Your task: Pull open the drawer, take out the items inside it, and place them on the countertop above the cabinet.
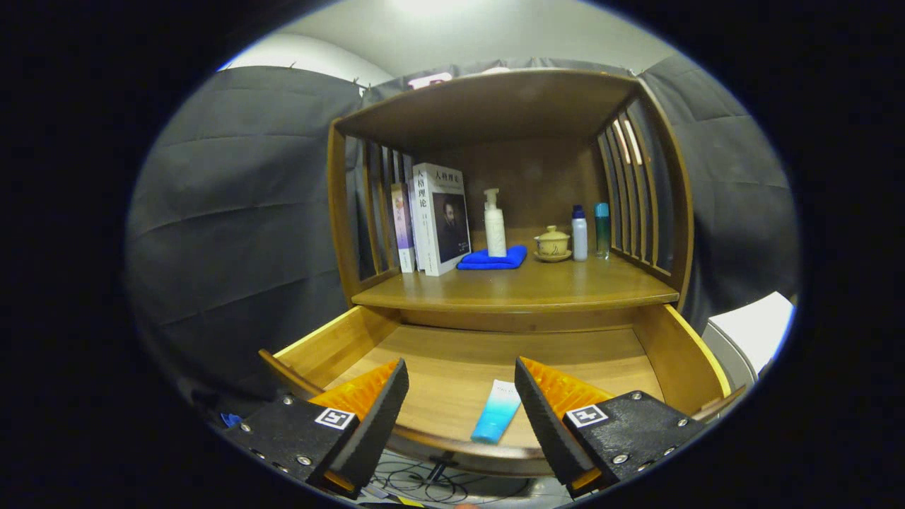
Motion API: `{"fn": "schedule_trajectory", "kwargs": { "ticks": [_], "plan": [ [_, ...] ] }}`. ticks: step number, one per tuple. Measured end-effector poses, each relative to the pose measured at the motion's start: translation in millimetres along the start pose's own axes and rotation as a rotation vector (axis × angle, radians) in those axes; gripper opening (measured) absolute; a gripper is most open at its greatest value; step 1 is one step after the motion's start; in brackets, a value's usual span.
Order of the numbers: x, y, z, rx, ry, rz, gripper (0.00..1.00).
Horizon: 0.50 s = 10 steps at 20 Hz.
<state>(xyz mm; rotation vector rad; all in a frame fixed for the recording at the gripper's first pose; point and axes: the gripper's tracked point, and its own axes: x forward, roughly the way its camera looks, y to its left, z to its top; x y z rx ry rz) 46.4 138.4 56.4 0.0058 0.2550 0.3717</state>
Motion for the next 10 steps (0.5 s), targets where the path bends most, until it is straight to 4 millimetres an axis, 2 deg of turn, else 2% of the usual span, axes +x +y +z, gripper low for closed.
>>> {"fn": "schedule_trajectory", "kwargs": {
  "ticks": [5, 10],
  "plan": [
    [37.2, -15.8, -4.7, 0.045, 0.186, 0.023, 0.94],
    [59.9, -25.6, -53.4, 0.060, 0.455, 0.011, 0.95]
  ]
}}
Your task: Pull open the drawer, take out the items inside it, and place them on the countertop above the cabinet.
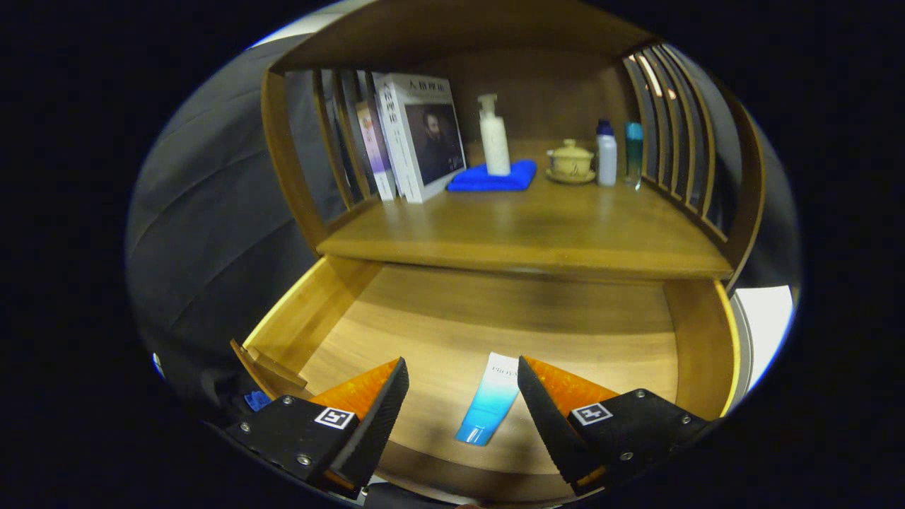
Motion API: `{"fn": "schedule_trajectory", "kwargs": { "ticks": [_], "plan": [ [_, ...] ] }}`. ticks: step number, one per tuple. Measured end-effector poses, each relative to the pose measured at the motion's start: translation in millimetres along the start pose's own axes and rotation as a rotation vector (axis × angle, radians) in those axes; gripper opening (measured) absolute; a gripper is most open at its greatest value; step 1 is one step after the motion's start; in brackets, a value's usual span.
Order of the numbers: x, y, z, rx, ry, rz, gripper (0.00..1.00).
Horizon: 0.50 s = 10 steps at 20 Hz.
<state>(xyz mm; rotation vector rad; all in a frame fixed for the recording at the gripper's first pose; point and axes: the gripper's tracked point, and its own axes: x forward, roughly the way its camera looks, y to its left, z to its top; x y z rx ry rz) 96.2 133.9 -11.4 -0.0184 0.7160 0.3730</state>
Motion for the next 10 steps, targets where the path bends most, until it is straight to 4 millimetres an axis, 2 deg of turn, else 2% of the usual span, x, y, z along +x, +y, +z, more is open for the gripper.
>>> {"fn": "schedule_trajectory", "kwargs": {
  "ticks": [3, 6, 9, 10],
  "plan": [
    [17.4, 1.3, -7.1, 0.078, 0.106, 0.024, 0.96],
    [33.1, -23.6, -22.9, 0.086, 0.224, -0.047, 0.96],
    [41.8, -39.1, -31.5, 0.131, 0.305, -0.077, 0.96],
    [41.0, -38.7, -32.1, 0.150, 0.320, -0.070, 0.95]
  ]
}}
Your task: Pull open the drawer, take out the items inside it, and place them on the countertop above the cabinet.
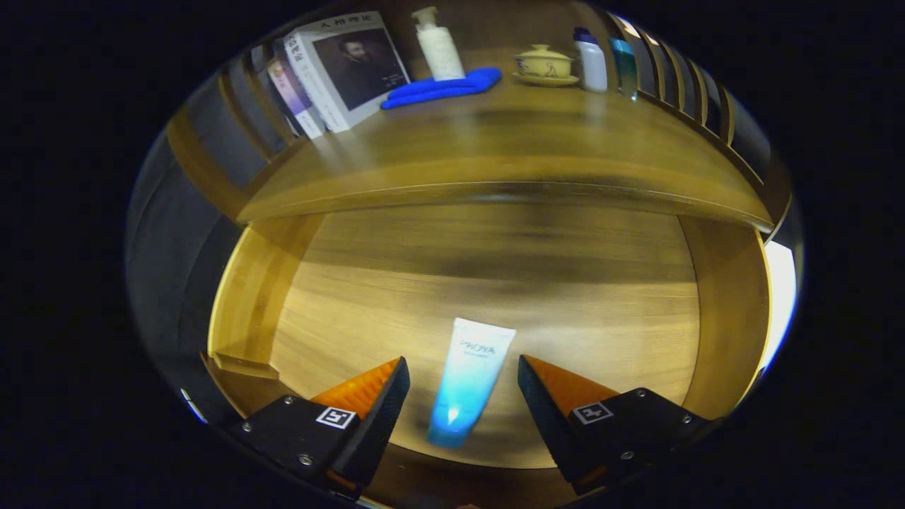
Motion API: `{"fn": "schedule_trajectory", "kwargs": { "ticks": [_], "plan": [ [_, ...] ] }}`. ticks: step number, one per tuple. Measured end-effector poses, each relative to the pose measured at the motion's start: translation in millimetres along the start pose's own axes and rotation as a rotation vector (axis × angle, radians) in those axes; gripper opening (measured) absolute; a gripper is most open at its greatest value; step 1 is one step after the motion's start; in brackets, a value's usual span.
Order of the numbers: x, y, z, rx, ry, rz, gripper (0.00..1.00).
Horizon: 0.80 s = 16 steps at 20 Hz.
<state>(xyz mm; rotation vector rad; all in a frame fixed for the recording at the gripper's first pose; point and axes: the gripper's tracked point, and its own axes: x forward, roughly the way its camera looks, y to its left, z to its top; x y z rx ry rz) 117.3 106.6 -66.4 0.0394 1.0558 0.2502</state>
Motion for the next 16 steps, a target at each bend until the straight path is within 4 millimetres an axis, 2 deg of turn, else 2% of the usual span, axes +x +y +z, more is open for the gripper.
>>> {"fn": "schedule_trajectory", "kwargs": {
  "ticks": [7, 8, 12, 14, 15, 16],
  "plan": [
    [13.3, -10.5, -23.8, -0.001, 0.131, -0.031, 0.92],
    [13.8, -11.1, -22.0, -0.002, 0.131, -0.041, 0.91],
    [17.7, -12.8, -27.5, -0.146, 0.149, -0.112, 0.86],
    [15.9, -15.5, -26.1, -0.249, 0.139, -0.133, 0.78],
    [20.2, -13.3, -27.5, -0.268, 0.132, -0.128, 0.61],
    [17.0, -13.1, -24.2, -0.277, 0.124, -0.121, 0.53]
  ]
}}
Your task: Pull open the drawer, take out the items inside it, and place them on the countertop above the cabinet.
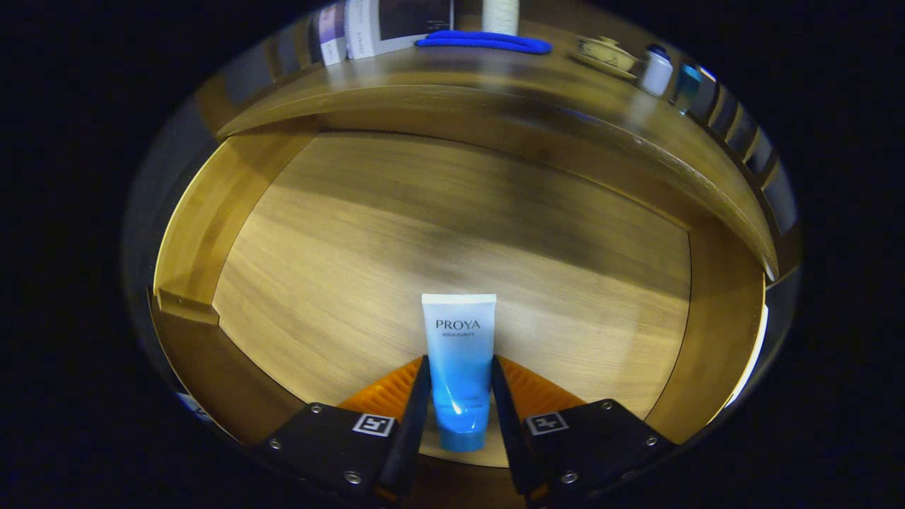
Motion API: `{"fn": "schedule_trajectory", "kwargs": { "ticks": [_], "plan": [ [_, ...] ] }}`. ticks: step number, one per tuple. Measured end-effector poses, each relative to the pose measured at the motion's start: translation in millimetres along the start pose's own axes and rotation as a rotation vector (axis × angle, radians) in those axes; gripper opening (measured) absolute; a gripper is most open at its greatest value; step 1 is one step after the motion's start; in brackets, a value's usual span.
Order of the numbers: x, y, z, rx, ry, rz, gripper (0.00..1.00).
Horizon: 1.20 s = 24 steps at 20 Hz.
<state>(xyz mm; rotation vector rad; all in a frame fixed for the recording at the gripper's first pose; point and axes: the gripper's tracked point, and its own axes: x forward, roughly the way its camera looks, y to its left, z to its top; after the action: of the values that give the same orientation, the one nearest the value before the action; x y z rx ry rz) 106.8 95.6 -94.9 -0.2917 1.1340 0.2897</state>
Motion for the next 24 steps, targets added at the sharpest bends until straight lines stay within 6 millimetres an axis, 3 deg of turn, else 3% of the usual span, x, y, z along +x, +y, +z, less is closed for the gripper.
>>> {"fn": "schedule_trajectory", "kwargs": {
  "ticks": [3, 9, 15, 20, 24],
  "plan": [
    [0.5, 3.9, 1.5, 0.014, -0.034, 0.046, 0.45],
    [-17.6, 15.8, 20.7, 0.038, -0.167, 0.140, 0.43],
    [-63.6, 28.1, 48.9, -0.072, -0.437, 0.134, 0.43],
    [-104.0, 42.6, 74.8, -0.025, -0.602, 0.198, 0.43],
    [-127.9, 21.1, 107.8, -0.074, -0.710, 0.100, 0.43]
  ]
}}
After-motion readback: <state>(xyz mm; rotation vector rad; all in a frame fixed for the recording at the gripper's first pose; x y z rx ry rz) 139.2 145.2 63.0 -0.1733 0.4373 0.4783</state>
